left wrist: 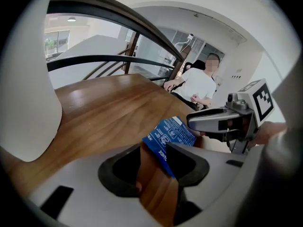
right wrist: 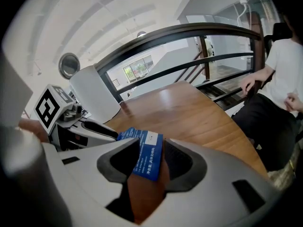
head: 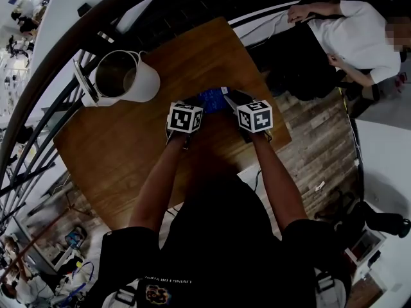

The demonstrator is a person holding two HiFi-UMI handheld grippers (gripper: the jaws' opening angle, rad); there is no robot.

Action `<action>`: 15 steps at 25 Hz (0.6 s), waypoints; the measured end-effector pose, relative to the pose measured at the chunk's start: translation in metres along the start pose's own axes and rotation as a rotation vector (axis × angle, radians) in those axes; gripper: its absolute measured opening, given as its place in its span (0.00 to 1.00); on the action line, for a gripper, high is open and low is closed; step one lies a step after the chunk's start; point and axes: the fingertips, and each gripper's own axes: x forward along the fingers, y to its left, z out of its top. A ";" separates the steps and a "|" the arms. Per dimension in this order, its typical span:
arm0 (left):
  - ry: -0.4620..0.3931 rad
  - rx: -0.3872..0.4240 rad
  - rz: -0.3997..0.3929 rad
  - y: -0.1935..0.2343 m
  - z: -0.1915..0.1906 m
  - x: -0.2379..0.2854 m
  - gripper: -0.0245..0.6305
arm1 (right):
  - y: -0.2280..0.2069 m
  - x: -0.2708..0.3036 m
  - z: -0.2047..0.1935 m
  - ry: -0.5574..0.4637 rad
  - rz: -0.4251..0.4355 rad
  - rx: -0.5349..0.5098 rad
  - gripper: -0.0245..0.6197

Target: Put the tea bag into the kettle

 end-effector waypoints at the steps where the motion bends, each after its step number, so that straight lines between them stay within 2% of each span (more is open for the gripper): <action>1: 0.000 -0.006 -0.003 0.000 0.000 0.001 0.28 | -0.001 0.000 0.000 0.001 0.000 0.001 0.28; 5: 0.006 0.003 0.002 0.000 -0.002 0.003 0.25 | -0.002 0.001 -0.005 0.011 0.003 0.001 0.28; 8: 0.006 0.024 0.012 -0.003 -0.001 0.002 0.12 | -0.001 0.000 -0.007 0.017 0.007 0.002 0.28; 10: 0.001 0.028 0.011 -0.006 0.000 0.002 0.08 | -0.001 -0.001 -0.007 0.016 0.009 0.004 0.28; 15: -0.004 0.035 -0.001 -0.007 0.002 0.003 0.04 | -0.003 0.002 -0.005 0.011 0.019 0.008 0.28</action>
